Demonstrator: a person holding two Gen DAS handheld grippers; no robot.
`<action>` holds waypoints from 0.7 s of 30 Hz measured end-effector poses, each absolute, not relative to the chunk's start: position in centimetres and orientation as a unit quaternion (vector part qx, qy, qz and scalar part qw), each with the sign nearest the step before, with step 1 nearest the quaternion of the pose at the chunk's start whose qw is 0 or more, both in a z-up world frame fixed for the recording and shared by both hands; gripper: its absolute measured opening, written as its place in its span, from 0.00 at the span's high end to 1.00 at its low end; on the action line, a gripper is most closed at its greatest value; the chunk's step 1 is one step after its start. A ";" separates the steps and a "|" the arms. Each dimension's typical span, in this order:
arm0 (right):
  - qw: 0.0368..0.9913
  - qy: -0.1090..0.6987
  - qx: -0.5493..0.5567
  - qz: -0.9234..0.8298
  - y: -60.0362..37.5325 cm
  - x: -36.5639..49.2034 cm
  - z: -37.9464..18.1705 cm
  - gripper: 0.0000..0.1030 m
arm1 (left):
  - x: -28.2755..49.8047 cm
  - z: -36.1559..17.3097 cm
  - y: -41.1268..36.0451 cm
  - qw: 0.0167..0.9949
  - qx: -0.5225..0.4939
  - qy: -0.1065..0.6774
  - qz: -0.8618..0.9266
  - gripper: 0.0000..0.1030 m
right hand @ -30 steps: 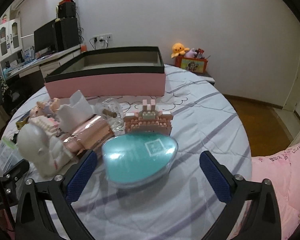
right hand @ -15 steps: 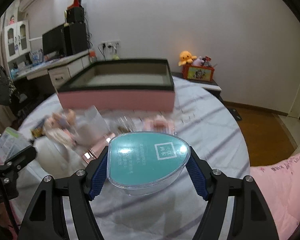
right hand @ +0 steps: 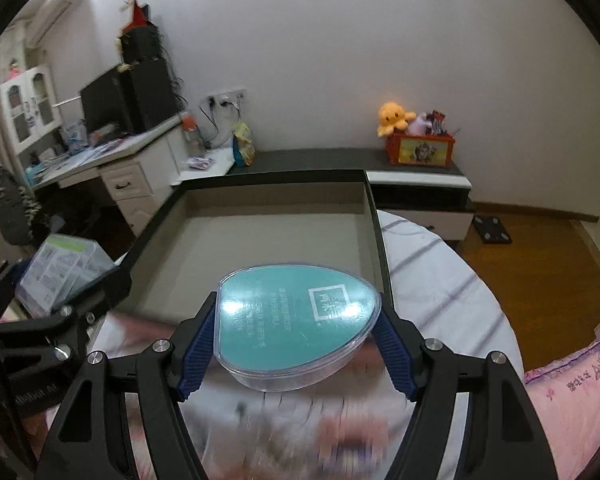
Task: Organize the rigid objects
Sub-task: 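Carry both held items into the pink box and open both grippers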
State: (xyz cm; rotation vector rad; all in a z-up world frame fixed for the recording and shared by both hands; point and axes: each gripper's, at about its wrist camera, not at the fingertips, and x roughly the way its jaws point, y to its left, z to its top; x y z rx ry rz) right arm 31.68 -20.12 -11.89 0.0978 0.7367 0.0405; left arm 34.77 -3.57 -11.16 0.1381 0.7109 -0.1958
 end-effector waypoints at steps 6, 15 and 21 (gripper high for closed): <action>0.900 0.430 0.073 0.022 -21.0 38.4 -15.1 0.29 | 39.5 -14.6 -4.4 0.909 0.105 0.399 -0.062 0.09; 0.889 0.455 0.041 0.002 -20.5 39.9 -17.0 0.26 | 41.2 -16.5 -3.8 0.899 0.083 0.424 -0.072 0.08; 0.898 0.437 0.059 0.001 -21.0 38.4 -15.6 0.15 | 39.1 -14.6 -3.1 0.910 0.066 0.401 -0.084 0.06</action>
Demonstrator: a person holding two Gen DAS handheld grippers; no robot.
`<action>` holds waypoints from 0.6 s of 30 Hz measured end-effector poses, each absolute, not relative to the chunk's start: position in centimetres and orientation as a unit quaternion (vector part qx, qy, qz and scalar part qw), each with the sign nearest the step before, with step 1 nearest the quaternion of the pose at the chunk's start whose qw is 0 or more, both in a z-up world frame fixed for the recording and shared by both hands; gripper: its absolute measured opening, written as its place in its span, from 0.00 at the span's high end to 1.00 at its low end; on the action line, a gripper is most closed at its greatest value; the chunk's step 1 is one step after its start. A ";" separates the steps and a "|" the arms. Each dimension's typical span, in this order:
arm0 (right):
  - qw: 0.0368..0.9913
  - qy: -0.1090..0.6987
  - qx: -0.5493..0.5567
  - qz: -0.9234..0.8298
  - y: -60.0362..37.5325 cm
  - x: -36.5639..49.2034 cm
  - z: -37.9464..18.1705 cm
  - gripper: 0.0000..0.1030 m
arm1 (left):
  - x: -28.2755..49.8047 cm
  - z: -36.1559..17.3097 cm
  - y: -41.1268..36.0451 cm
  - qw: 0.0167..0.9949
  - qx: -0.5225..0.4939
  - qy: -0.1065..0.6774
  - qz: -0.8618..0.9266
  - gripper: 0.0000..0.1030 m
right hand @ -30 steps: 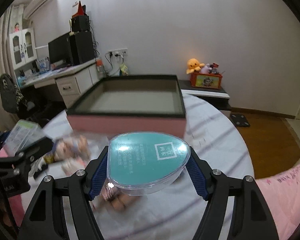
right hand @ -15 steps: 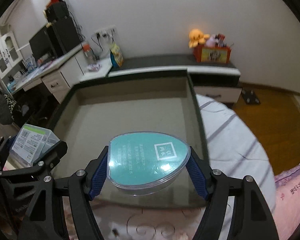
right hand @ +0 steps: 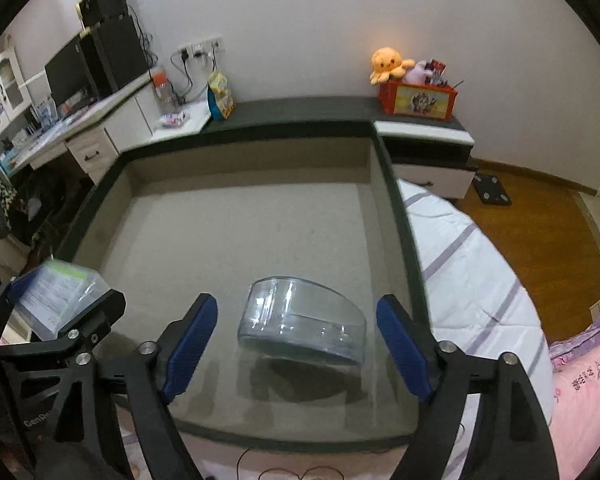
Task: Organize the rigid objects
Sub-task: 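Carry both held items into the pink box and open both grippers, then withdraw both tools from the pink box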
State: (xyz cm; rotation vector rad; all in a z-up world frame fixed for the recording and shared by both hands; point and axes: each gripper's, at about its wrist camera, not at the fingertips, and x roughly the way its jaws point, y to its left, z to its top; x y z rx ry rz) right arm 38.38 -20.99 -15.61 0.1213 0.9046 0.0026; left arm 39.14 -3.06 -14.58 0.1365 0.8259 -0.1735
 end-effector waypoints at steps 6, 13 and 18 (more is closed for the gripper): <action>0.914 0.400 0.064 0.004 -20.9 34.9 -13.1 0.00 | 35.9 -12.6 -3.3 0.923 0.071 0.370 -0.081 0.00; 0.947 0.312 0.071 0.007 -20.7 26.5 -9.1 0.00 | 24.8 -7.0 -1.4 0.957 0.020 0.268 -0.109 0.00; 0.967 0.244 0.073 0.015 -20.6 19.4 -6.5 0.00 | 16.9 -4.4 -0.7 0.974 0.027 0.202 -0.102 0.00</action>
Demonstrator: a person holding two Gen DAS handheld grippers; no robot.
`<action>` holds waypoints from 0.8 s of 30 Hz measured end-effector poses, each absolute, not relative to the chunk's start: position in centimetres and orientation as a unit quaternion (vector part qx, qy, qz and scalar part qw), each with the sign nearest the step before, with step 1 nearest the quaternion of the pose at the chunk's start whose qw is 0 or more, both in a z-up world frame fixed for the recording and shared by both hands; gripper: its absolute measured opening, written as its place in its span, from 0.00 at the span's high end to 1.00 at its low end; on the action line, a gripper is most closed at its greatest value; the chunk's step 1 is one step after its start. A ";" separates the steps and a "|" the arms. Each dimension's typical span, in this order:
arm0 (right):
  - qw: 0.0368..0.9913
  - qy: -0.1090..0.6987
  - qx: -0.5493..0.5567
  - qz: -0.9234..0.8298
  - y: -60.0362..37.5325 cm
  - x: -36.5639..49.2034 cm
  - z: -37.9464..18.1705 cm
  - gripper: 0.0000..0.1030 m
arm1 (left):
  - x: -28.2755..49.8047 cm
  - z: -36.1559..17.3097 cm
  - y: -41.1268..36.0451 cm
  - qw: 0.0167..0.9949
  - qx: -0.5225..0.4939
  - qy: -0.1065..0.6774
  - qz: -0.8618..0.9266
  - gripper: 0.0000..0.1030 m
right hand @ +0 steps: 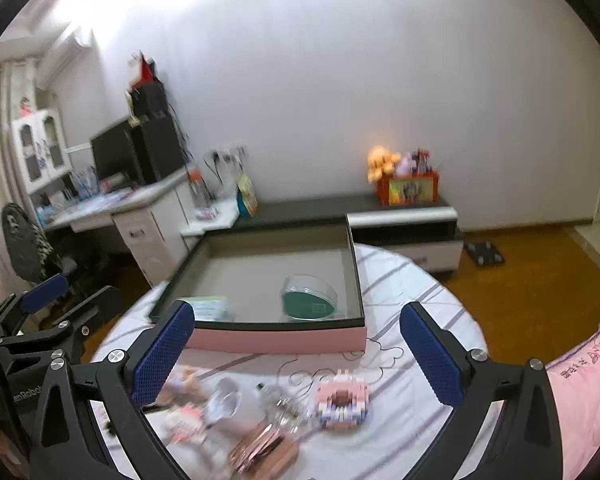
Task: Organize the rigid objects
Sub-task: 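Withdraw both tools from the pink box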
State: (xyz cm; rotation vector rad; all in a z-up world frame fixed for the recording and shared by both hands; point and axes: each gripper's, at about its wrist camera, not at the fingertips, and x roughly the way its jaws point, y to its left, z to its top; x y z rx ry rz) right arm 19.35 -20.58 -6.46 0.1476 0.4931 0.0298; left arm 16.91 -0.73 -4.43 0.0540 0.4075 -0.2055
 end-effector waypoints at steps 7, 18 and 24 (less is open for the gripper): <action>0.986 0.167 0.024 0.000 -18.8 10.5 -4.6 0.00 | 9.2 -2.9 0.2 0.986 0.030 0.143 -0.084 0.00; 0.994 0.104 -0.005 -0.010 -17.1 3.7 -3.0 0.00 | 4.0 -2.2 1.2 0.990 0.023 0.119 -0.066 0.00; 0.995 0.095 0.003 -0.001 -16.7 2.4 -2.7 0.00 | 3.2 -2.3 1.0 0.992 0.033 0.107 -0.053 0.00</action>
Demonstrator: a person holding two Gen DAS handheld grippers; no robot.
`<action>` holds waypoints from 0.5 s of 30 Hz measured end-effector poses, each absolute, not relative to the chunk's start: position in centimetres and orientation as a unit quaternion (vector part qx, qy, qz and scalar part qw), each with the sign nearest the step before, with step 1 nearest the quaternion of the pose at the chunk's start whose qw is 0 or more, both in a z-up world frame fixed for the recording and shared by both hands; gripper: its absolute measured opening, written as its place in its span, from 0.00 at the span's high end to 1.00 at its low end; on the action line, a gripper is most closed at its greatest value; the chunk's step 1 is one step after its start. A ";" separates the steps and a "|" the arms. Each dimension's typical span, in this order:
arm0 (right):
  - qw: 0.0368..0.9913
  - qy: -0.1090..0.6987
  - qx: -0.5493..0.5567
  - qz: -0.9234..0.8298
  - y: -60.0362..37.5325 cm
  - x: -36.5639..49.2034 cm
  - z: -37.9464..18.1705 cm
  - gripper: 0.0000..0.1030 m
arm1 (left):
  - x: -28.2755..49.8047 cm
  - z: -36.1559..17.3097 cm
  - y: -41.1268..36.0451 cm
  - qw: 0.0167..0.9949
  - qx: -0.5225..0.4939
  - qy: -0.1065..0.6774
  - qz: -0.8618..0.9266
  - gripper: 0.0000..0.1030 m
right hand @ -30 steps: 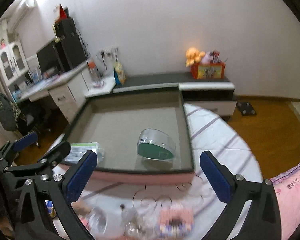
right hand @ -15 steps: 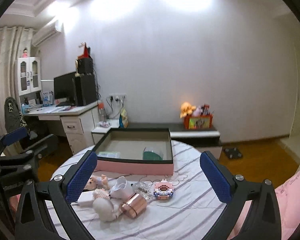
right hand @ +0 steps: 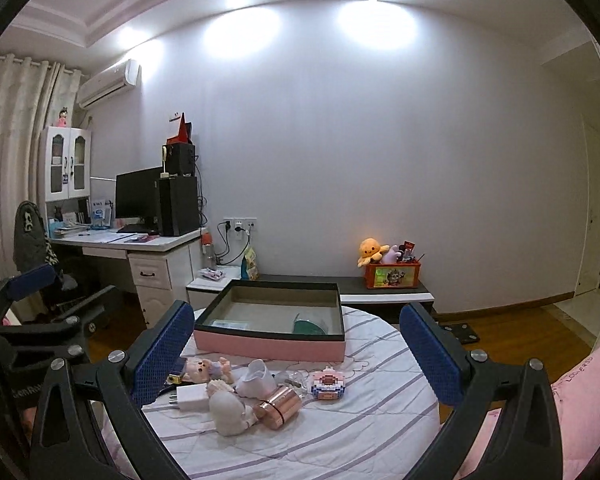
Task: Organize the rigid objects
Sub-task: 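Withdraw both tools from the pink box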
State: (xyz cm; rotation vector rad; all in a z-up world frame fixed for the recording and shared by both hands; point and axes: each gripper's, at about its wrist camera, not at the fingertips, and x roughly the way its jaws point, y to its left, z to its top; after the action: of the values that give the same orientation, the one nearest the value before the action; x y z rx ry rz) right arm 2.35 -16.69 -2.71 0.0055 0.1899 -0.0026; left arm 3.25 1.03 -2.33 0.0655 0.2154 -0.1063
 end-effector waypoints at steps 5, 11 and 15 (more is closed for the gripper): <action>0.996 0.089 0.003 -0.001 -16.7 2.2 -2.6 0.00 | 3.0 -2.2 1.1 0.993 0.029 0.101 -0.052 0.00; 0.996 0.089 0.004 -0.004 -16.6 2.2 -2.8 0.00 | 3.1 -2.3 1.0 0.994 0.032 0.097 -0.046 0.00; 0.996 0.092 0.006 -0.006 -16.6 2.4 -3.0 0.00 | 3.4 -2.5 0.9 0.993 0.029 0.101 -0.048 0.00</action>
State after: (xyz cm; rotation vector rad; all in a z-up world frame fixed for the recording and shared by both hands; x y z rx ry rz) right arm 2.41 -16.61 -3.01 0.0114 0.1842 -0.0120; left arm 3.38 0.88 -2.48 0.0590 0.2025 -0.0956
